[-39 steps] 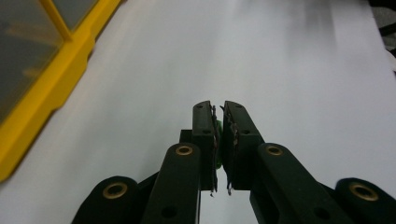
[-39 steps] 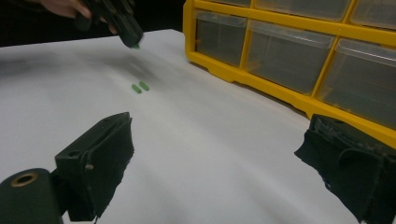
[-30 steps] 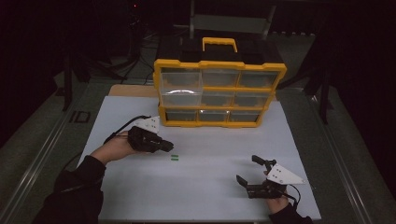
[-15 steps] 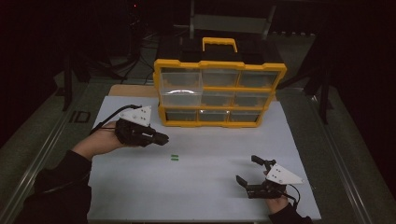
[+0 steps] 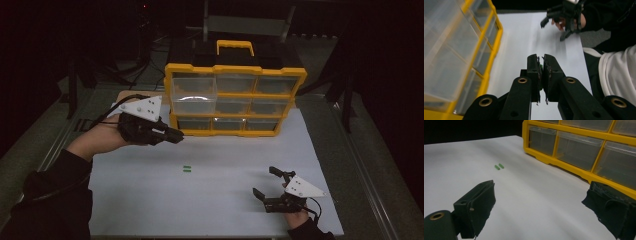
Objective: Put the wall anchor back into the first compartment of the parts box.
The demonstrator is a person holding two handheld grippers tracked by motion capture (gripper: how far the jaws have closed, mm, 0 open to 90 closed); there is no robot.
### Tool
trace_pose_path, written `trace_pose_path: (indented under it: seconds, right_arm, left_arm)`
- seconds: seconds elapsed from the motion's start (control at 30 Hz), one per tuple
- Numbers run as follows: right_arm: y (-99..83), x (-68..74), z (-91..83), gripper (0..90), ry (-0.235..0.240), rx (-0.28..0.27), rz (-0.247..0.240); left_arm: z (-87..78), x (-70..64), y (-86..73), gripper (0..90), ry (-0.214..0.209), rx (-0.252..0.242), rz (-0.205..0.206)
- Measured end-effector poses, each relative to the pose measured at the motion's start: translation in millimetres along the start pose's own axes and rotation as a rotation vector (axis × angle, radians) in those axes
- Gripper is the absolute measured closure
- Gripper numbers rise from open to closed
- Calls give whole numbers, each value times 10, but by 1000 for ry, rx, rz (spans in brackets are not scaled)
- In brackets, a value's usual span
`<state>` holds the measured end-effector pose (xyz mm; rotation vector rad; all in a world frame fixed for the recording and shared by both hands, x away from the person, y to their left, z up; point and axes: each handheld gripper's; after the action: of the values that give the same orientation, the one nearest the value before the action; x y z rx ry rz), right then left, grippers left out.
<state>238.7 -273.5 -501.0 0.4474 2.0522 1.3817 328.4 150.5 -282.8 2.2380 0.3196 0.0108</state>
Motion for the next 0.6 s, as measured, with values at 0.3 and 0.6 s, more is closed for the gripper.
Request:
trace_pose_path:
  seconds: [0.3, 0.6]
  right_arm:
    - [4, -1, -4, 79, 0, -5, -3]
    - [0, -5, -6, 79, 2, -7, 2]
  left_arm:
    - [-129, 63, 372, 829, 13, -46, 12]
    - [-238, 269, 656, 828, 70, -122, -18]
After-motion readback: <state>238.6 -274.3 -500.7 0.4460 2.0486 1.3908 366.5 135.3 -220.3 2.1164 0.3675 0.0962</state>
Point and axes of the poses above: each handheld gripper's, and its own axes: z roughly forward along the jaws, y roughly out of its top, x roughly to its left, and after that the axes turned 15 degrees about -z, right-handed
